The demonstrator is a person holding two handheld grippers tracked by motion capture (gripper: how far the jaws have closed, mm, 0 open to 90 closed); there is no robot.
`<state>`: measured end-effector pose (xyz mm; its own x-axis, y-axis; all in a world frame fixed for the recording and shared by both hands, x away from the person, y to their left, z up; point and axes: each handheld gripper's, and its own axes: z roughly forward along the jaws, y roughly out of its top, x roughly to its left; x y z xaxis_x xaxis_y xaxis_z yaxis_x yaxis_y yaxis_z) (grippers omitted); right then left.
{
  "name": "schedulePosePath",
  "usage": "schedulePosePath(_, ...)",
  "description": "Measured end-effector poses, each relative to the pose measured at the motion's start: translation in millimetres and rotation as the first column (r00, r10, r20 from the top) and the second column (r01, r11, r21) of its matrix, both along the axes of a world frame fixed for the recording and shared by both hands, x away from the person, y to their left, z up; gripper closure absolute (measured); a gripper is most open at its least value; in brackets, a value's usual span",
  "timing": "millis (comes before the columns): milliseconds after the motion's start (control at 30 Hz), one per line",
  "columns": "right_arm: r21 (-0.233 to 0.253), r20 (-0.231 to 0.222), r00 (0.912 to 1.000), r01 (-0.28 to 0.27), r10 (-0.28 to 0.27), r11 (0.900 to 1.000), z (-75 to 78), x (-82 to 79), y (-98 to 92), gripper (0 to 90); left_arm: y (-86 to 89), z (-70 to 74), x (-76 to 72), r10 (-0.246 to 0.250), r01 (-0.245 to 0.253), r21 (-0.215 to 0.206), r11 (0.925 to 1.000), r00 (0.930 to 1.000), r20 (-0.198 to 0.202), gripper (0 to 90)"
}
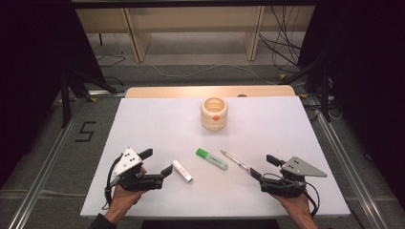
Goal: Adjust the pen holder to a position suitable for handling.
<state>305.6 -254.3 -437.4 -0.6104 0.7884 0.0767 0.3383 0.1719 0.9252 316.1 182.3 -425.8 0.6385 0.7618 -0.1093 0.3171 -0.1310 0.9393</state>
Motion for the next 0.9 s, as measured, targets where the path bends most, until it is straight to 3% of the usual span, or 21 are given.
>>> schedulePosePath(233,-0.013,0.005,1.0000,-0.007,0.007,1.000,0.8,1.4,1.2,24.1,-0.9,-0.4,-0.1,0.002,-0.002,-0.004,1.0000,1.0000,0.001,6.7)
schedulePosePath(533,-0.074,-0.002,0.9992,-0.041,0.041,0.996,9.0,8.7,5.2,24.8,-0.2,-0.6,0.7,0.005,-0.005,0.002,1.0000,1.0000,-0.003,6.8)
schedulePosePath(633,-0.121,0.004,0.9978,-0.065,0.066,0.990,16.8,13.9,8.3,24.9,-0.4,-0.7,0.4,0.008,-0.008,0.003,1.0000,1.0000,0.000,6.8)
schedulePosePath(900,-0.171,0.006,0.9939,-0.108,0.110,0.979,43.5,42.1,23.1,26.1,0.4,-0.7,0.7,0.007,-0.007,0.001,1.0000,1.0000,-0.004,6.8)
